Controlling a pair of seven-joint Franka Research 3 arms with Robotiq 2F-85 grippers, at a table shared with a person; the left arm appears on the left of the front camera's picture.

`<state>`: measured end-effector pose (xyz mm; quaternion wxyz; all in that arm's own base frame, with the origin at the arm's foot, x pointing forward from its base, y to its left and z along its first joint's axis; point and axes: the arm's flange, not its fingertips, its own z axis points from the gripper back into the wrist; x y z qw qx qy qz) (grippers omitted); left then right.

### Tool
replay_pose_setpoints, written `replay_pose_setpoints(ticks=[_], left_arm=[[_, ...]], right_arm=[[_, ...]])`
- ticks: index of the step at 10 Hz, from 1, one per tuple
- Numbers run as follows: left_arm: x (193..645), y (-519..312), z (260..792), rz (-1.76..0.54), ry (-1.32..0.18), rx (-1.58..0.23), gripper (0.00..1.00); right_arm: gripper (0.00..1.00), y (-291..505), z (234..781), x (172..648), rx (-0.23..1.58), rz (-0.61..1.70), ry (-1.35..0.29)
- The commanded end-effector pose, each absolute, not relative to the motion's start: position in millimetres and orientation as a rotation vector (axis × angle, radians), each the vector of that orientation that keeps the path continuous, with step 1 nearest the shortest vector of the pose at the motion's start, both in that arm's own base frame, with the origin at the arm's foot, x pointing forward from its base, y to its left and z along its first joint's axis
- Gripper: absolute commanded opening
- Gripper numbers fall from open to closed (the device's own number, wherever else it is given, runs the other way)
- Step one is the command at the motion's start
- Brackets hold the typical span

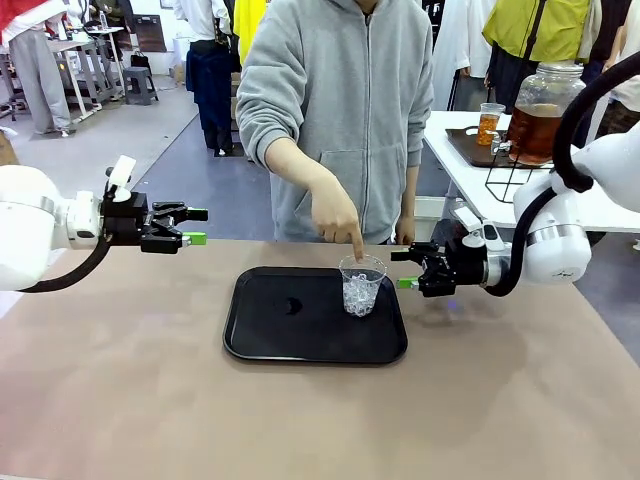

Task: Pour the drink into the iced cup.
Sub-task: Pick up the iced cup indicated by the human and present it to them.

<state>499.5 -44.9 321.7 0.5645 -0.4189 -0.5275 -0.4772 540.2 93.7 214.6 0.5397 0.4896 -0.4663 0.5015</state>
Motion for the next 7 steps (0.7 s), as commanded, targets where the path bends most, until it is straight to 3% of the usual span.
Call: replay_pose_setpoints(ticks=[1, 7], left_arm=[[499.8, -45.3, 323.8, -1.122, -1.240, -0.991, 1.00], [499.8, -45.3, 323.8, -1.122, -1.240, -0.991, 1.00]], right_arm=[[1.00, 104.7, 207.6, 543.2, 1.134, 1.187, -1.147], [1.00, 122.5, 195.3, 541.6, 1.170, 1.190, -1.099]])
